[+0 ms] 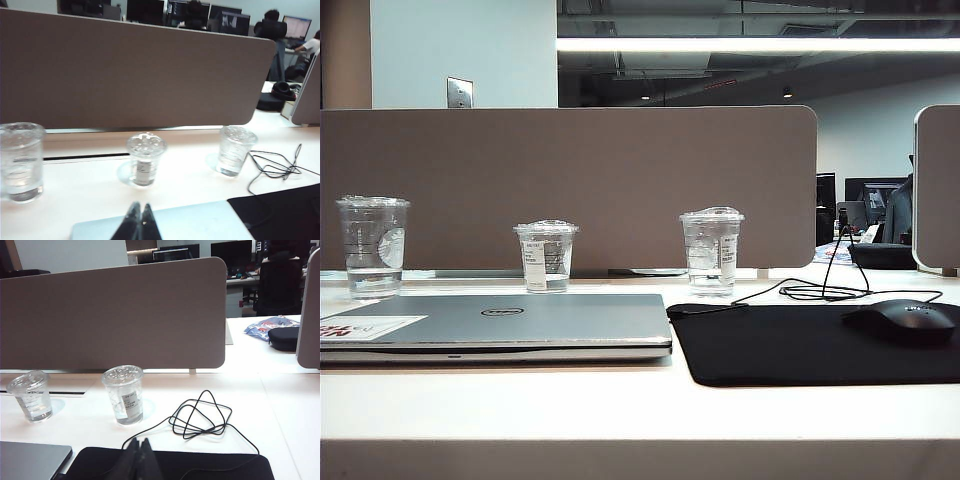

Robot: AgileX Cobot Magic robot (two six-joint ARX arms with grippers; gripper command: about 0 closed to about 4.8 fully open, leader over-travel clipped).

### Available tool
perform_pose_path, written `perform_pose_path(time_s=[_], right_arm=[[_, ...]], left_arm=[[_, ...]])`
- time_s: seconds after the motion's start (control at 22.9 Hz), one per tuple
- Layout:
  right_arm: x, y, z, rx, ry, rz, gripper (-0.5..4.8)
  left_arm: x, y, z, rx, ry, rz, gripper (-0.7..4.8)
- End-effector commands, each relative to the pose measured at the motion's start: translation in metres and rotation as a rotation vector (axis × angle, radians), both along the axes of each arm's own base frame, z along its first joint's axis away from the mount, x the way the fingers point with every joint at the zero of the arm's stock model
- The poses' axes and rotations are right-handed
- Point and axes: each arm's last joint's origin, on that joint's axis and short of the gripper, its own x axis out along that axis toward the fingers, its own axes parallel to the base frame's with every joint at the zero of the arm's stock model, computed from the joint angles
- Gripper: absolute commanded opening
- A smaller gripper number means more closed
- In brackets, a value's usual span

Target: Pick up the coffee cup on the right and place it on the right side of the laptop.

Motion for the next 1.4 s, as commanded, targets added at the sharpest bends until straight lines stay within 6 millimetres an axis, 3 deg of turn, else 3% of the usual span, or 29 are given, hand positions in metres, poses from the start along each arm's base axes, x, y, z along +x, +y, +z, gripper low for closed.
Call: perform_pose_path(time_s=[0.04,0.22,0.31,0.65,0.74,1.09,1.13,1.18,1.22,1.27,1.31,1.4], right_arm=[[0.014,0.0,0.012,-0.003,-0.021,0.011,-0.06],[0.035,0.002,0.015,-0.008,-0.011,0.06,-0.06],[0.056,0.006,0.013,-0.01,-0.007,0.099,-0.06],[0.099,0.019,-0.001,-0.012,-0.022,0.167,-0.06],[0.119,0.026,-0.013,-0.013,-0.002,0.202,-0.06],[0.167,0.037,-0.051,-0.017,0.078,0.314,-0.02],[0.173,0.038,-0.056,-0.017,0.086,0.317,0.27],[0.178,0.039,-0.059,-0.017,0.087,0.317,0.88],[0.182,0.039,-0.061,-0.017,0.086,0.317,1.96],[0.188,0.041,-0.064,-0.018,0.082,0.321,3.83],[0.192,0.042,-0.066,-0.017,0.085,0.322,4.79],[0.21,0.048,-0.074,-0.017,0.106,0.331,4.79]], left_arm=[[0.007,-0.005,0.012,0.027,-0.012,-0.048,-0.05],[0.02,-0.015,0.023,0.034,0.03,-0.115,-0.05],[0.028,-0.031,0.029,0.04,0.092,-0.203,-0.06],[0.036,-0.061,0.041,0.102,0.257,-0.248,-0.05],[0.043,-0.069,0.048,0.12,0.3,-0.285,-0.06],[0.05,-0.075,0.046,0.118,0.335,-0.369,-0.05],[0.05,-0.075,0.046,0.118,0.336,-0.369,-0.05],[0.05,-0.075,0.046,0.118,0.336,-0.369,-0.05],[0.051,-0.075,0.046,0.118,0.334,-0.369,-0.05],[0.051,-0.075,0.046,0.117,0.332,-0.369,-0.05],[0.051,-0.075,0.046,0.117,0.331,-0.369,-0.05],[0.052,-0.075,0.046,0.116,0.33,-0.369,-0.05]])
